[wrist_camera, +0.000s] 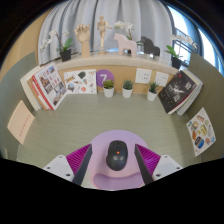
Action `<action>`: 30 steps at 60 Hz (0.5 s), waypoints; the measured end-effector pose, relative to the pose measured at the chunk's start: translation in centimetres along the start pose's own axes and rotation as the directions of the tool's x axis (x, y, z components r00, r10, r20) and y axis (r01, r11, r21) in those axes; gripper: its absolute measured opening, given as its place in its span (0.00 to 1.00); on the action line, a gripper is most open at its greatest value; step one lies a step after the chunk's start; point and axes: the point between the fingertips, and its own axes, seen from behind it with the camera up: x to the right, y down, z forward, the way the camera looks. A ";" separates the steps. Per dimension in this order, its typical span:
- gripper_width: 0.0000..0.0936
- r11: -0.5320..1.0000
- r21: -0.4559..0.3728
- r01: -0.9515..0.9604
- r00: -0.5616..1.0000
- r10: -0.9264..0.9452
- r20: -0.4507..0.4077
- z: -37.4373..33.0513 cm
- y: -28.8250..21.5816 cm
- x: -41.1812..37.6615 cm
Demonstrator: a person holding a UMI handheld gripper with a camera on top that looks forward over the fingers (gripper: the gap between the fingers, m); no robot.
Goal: Arrange mouse
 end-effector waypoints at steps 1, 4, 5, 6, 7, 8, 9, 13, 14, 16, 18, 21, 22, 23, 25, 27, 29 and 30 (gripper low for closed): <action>0.92 1.000 0.010 -0.003 1.000 0.003 -0.001 -0.8 -0.4 -0.1; 0.92 0.999 0.050 -0.004 1.000 0.004 0.001 -3.5 -1.6 -0.3; 0.92 0.998 0.064 -0.005 1.000 0.005 0.000 -4.4 -2.0 -0.4; 0.92 0.997 0.079 -0.007 1.000 0.007 -0.001 -5.3 -2.5 -0.6; 0.92 0.995 0.095 -0.009 1.000 0.010 -0.003 -6.2 -2.8 -0.7; 0.92 0.994 0.110 -0.011 1.000 0.012 -0.004 -7.1 -3.2 -0.8; 0.92 0.992 0.125 -0.013 1.000 0.014 -0.005 -8.0 -3.5 -0.9; 0.92 0.983 0.181 -0.019 1.000 0.021 -0.011 -11.4 -4.7 -1.6; 0.92 0.981 0.193 -0.021 1.000 0.023 -0.012 -12.3 -4.8 -1.6; 0.92 0.976 0.215 -0.023 1.000 0.026 -0.011 -13.7 -4.9 -1.7; 0.92 0.972 0.233 -0.027 0.999 0.030 -0.009 -15.0 -5.0 -2.0; 0.91 0.965 0.260 -0.031 0.999 0.034 -0.008 -16.8 -5.1 -2.4; 0.92 0.963 0.266 -0.033 0.999 0.036 -0.009 -17.3 -5.0 -2.6; 0.92 0.962 0.271 -0.036 0.999 0.040 -0.010 -17.8 -5.0 -2.8; 0.91 0.959 0.280 -0.038 0.999 0.043 -0.010 -18.6 -4.7 -3.1; 0.92 0.958 0.285 -0.039 0.999 0.045 -0.013 -19.3 -4.5 -3.3; 0.92 0.957 0.288 -0.040 0.999 0.046 -0.014 -19.8 -4.1 -3.4; 0.92 0.956 0.289 -0.038 0.999 0.045 -0.016 -20.0 -3.9 -3.5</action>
